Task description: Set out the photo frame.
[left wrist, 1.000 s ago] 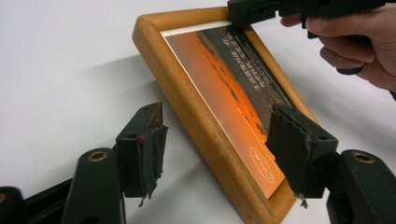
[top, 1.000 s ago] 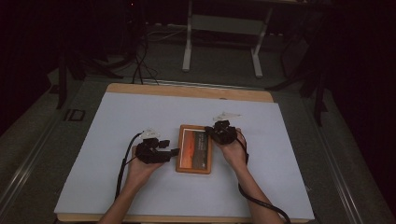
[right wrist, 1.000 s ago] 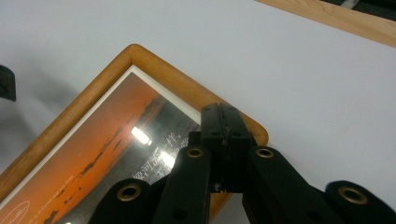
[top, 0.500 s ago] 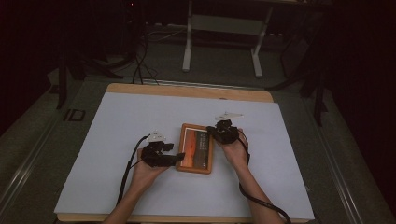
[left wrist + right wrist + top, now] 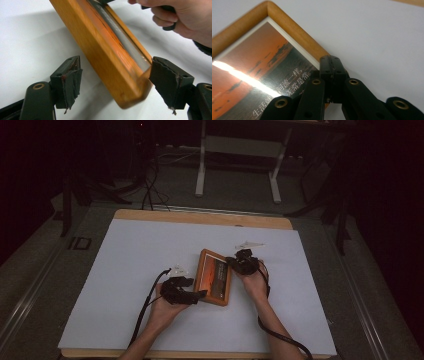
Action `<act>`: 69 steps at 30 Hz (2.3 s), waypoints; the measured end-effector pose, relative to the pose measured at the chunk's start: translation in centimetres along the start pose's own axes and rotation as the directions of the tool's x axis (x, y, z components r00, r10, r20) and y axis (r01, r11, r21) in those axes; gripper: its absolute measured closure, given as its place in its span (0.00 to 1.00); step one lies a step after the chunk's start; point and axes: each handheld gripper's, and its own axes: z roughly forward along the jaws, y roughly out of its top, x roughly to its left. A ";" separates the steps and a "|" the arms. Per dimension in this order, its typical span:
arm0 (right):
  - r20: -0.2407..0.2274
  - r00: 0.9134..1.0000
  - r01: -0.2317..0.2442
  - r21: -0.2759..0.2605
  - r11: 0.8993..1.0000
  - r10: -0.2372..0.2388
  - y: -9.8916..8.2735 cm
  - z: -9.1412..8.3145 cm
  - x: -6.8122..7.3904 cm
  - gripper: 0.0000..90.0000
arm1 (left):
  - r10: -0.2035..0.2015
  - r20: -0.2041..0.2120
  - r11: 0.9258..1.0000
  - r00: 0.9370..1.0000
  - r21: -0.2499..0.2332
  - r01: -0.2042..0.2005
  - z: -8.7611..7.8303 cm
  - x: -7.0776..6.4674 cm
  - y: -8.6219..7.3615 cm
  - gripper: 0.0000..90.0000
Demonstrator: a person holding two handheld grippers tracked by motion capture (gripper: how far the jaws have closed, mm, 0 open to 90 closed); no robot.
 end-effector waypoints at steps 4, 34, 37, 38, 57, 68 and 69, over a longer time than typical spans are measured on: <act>0.006 1.000 -0.015 0.011 1.000 0.015 -0.4 0.3 -0.5 1.00 | 0.004 0.025 1.000 1.000 0.013 -0.004 0.5 -0.7 0.1 0.32; 0.008 1.000 -0.027 0.001 1.000 0.027 -0.8 0.0 -0.9 0.96 | -0.163 0.100 0.987 0.982 0.009 0.163 1.2 0.0 0.8 0.57; 0.009 1.000 -0.028 -0.002 1.000 0.028 -0.8 -0.3 -1.1 0.95 | -0.152 0.098 0.988 0.983 0.006 0.153 1.3 -0.1 1.0 0.58; 0.012 1.000 -0.021 -0.001 1.000 0.021 -0.9 -0.7 -1.2 0.93 | -0.143 0.094 0.990 0.985 0.009 0.143 1.3 -0.3 1.2 0.58; -0.021 1.000 -0.013 -0.065 0.998 0.012 -0.6 -6.2 -2.7 0.67 | -0.095 0.078 0.995 0.992 -0.008 0.096 2.0 -2.0 2.8 0.71; -0.001 0.999 -0.039 -0.131 0.991 0.039 -1.7 -9.9 -4.2 0.67 | -0.063 0.092 0.998 0.994 -0.022 0.066 2.4 -3.1 3.4 0.76; -0.001 0.999 -0.039 -0.131 0.991 0.039 -1.7 -9.9 -4.2 0.67 | -0.063 0.092 0.998 0.994 -0.022 0.066 2.4 -3.1 3.4 0.76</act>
